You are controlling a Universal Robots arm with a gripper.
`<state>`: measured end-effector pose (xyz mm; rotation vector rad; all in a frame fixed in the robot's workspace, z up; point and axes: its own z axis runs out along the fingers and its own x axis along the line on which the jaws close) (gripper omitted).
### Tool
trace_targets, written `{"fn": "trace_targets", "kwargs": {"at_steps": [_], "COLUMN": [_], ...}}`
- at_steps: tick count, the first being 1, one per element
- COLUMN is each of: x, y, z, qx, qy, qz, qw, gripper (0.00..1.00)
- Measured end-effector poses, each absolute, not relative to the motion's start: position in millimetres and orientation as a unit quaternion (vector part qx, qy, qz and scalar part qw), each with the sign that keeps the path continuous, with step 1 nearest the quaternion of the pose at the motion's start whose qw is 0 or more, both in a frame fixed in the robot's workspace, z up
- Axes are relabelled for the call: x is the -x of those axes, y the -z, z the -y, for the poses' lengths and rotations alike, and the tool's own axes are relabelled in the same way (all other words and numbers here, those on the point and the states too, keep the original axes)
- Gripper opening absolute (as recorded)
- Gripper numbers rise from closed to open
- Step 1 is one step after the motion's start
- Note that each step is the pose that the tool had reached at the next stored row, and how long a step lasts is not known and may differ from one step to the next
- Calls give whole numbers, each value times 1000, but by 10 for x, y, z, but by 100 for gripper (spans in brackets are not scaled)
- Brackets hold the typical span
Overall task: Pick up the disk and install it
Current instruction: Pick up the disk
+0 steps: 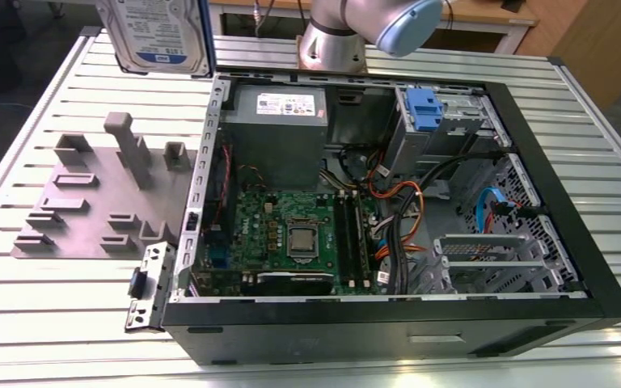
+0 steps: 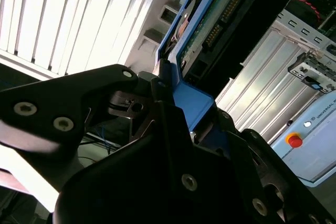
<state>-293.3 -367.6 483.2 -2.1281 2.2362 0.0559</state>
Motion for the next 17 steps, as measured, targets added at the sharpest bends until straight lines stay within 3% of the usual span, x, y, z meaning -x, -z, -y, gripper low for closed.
{"fn": "trace_targets", "kwargs": {"at_steps": [17], "x": [2920], "y": [-4832], "z": [3763], "qx": [689], "qy": [-18], "qz": [-724], "qw": [27], "gripper": [37]}}
